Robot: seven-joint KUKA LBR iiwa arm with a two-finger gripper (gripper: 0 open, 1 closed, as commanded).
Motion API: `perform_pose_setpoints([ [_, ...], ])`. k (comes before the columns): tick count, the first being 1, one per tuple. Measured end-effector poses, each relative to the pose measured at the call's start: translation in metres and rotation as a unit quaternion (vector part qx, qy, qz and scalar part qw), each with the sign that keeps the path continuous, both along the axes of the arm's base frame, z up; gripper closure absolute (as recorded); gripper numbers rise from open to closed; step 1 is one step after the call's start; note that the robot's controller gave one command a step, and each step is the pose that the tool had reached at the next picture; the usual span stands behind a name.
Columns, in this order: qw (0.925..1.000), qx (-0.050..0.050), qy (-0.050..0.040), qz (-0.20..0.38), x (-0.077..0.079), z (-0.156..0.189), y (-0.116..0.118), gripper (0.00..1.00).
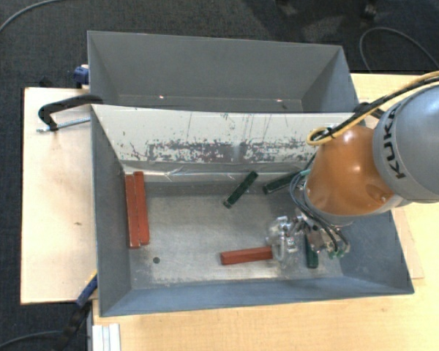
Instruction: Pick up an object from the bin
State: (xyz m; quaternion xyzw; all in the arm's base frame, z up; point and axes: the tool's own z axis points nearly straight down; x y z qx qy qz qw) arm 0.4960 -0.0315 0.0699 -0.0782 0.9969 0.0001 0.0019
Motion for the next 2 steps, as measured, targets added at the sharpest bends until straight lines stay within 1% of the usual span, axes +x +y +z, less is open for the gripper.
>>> perform_pose_setpoints([
  [1,1.0,0.0,-0.0024,0.0,0.002,0.031,0.001,1.0],
  [2,1.0,0.0,-0.0025,0.001,0.004,0.059,0.002,1.0],
])
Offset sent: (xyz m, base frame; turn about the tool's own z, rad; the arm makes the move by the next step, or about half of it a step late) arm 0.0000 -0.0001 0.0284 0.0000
